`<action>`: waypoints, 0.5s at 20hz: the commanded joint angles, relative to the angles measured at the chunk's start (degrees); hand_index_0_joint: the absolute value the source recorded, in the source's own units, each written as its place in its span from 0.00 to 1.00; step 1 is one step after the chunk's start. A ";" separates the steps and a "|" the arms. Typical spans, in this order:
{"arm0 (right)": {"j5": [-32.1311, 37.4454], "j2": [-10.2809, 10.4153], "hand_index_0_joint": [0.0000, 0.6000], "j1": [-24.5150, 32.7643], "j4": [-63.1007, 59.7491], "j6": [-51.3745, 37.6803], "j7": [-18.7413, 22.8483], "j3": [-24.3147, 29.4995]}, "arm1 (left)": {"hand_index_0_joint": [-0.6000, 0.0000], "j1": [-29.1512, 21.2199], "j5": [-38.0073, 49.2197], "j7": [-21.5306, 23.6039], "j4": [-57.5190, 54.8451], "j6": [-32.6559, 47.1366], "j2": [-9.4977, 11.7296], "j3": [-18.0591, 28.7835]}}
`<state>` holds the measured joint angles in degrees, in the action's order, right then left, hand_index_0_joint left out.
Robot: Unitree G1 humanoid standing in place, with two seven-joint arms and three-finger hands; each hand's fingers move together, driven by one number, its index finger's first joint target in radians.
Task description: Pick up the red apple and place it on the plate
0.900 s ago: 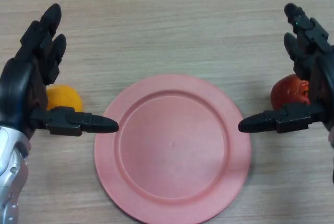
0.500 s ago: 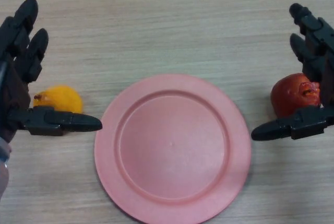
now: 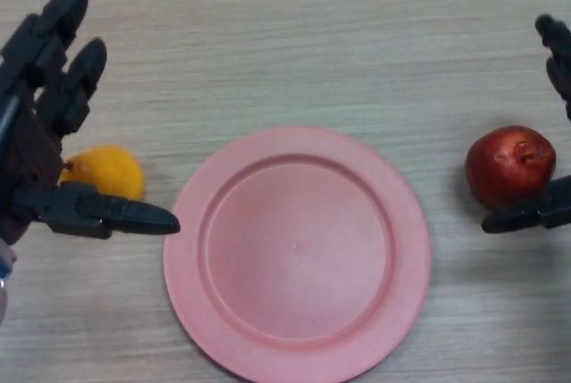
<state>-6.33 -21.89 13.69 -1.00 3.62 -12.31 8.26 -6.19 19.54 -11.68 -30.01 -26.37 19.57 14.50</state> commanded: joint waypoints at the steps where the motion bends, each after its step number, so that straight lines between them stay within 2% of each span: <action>1: -2.80 -3.12 0.00 2.44 -1.61 -10.59 4.38 3.93 | 1.00 -2.24 1.78 0.89 -2.55 6.23 2.64 4.30; 2: -3.21 -3.05 0.00 2.58 -2.94 -10.83 4.60 3.69 | 1.00 -2.51 1.97 1.19 -2.33 6.03 2.65 4.42; 3: -4.83 -3.25 0.08 3.76 -8.47 -15.24 7.05 3.47 | 1.00 -2.67 2.56 2.00 -3.06 4.87 2.80 4.58; 4: -4.99 -3.30 0.25 4.02 -9.37 -15.91 7.55 3.46 | 1.00 -2.75 2.50 2.13 -3.14 4.81 2.84 4.53; 5: -5.94 -3.58 0.50 5.24 -13.44 -18.63 10.36 3.32 | 1.00 -3.20 2.33 2.43 -3.07 4.45 3.07 4.34; 6: -6.62 -3.81 0.67 6.20 -16.75 -20.74 12.66 3.15 | 1.00 -3.67 2.21 2.56 -2.90 4.01 3.39 4.22; 7: -10.43 -4.53 0.91 8.10 -24.82 -24.86 19.00 1.87 | 1.00 -5.30 -0.32 2.12 -0.53 5.49 4.31 3.38; 8: -12.46 -4.84 1.00 8.84 -28.52 -26.48 22.04 1.19 | 1.00 -6.16 -1.76 2.03 0.81 6.32 4.64 3.03; 10: -12.26 -4.22 1.00 7.94 -27.76 -24.55 23.38 1.18 | 1.00 -5.04 -2.89 2.82 2.01 9.85 3.00 2.42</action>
<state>-20.02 -22.92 19.29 -31.02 -15.24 7.24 6.45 -9.22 16.54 -9.30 -25.38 -25.23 20.24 14.29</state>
